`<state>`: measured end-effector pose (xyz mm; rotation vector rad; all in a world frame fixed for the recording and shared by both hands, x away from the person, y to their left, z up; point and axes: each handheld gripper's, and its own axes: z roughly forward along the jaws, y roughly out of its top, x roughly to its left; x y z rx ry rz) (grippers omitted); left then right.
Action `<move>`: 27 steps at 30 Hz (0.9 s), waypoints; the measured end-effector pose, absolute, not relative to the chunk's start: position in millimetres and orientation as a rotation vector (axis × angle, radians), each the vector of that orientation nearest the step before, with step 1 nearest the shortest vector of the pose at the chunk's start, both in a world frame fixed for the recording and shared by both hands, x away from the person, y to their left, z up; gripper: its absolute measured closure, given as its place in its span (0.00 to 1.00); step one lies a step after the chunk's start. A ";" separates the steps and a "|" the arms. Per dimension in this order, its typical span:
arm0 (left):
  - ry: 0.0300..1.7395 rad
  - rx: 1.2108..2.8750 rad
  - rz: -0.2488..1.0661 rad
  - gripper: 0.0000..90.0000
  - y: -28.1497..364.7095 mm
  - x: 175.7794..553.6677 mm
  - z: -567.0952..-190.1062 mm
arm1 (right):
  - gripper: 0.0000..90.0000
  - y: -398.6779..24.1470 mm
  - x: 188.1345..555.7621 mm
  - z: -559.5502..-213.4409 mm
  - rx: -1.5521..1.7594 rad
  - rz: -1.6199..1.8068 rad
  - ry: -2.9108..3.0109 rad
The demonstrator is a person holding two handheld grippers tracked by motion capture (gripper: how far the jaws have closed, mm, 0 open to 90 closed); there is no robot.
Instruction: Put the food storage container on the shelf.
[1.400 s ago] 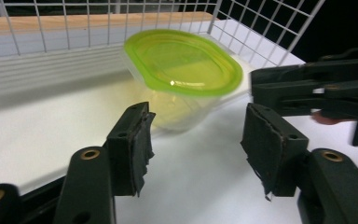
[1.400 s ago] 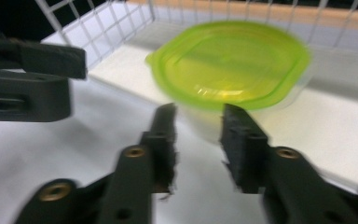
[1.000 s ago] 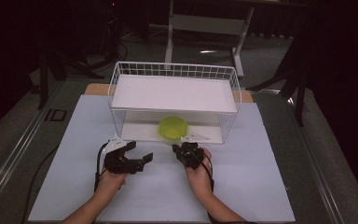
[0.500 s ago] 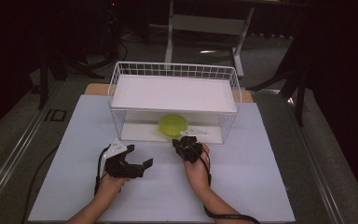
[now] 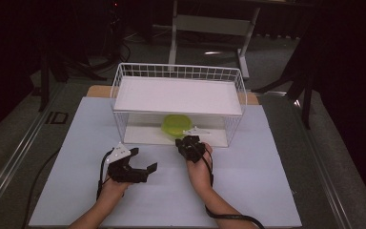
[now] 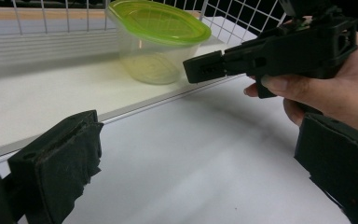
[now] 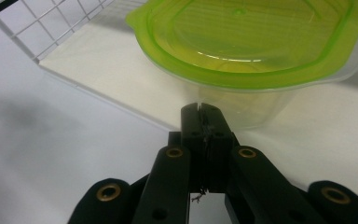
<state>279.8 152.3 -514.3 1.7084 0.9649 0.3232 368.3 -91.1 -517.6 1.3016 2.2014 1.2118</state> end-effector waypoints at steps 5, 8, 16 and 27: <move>0.957 1.708 0.331 0.01 152.7 278.4 -512.4 | 0.98 -90.7 372.7 -518.9 1.290 1.171 2.194; 0.954 1.706 0.337 0.01 152.5 277.8 -511.4 | 0.98 -90.4 375.4 -518.4 1.288 1.168 2.188; 0.929 1.724 0.345 0.01 152.3 278.4 -510.6 | 0.95 -90.2 370.3 -514.2 1.250 1.170 2.212; 0.824 1.748 0.332 0.01 147.7 276.2 -499.2 | 0.68 -100.9 341.0 -501.9 1.185 1.266 2.247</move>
